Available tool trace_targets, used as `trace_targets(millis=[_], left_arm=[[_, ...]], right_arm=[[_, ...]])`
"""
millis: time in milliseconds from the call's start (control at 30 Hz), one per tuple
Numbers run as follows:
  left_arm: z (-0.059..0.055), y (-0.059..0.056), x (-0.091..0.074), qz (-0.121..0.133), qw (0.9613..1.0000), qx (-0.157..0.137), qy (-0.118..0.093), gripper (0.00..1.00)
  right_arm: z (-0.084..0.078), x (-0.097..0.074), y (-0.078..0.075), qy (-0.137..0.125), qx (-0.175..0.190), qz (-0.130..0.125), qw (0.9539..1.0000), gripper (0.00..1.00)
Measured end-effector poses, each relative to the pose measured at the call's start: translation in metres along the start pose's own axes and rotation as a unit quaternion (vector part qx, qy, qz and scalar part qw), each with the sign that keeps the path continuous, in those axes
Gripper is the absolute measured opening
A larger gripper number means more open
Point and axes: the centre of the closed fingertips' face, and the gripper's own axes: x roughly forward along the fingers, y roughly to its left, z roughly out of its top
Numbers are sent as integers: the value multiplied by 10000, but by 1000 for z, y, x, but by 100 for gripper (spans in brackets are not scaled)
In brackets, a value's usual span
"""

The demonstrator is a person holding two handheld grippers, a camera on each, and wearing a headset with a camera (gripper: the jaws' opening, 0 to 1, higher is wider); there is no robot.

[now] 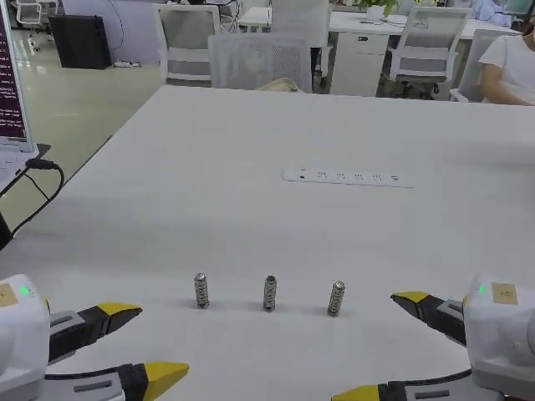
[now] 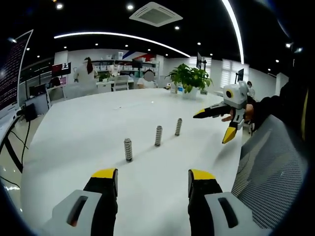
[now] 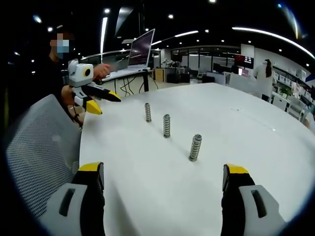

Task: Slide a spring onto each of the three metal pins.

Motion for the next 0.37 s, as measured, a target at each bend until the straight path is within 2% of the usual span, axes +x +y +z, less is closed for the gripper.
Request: trace_targets(millis=[367], left_arm=[[-4,2,0,55,9999,-99,26,52]], right_arm=[[-4,3,1,72,71,28,9999,100]])
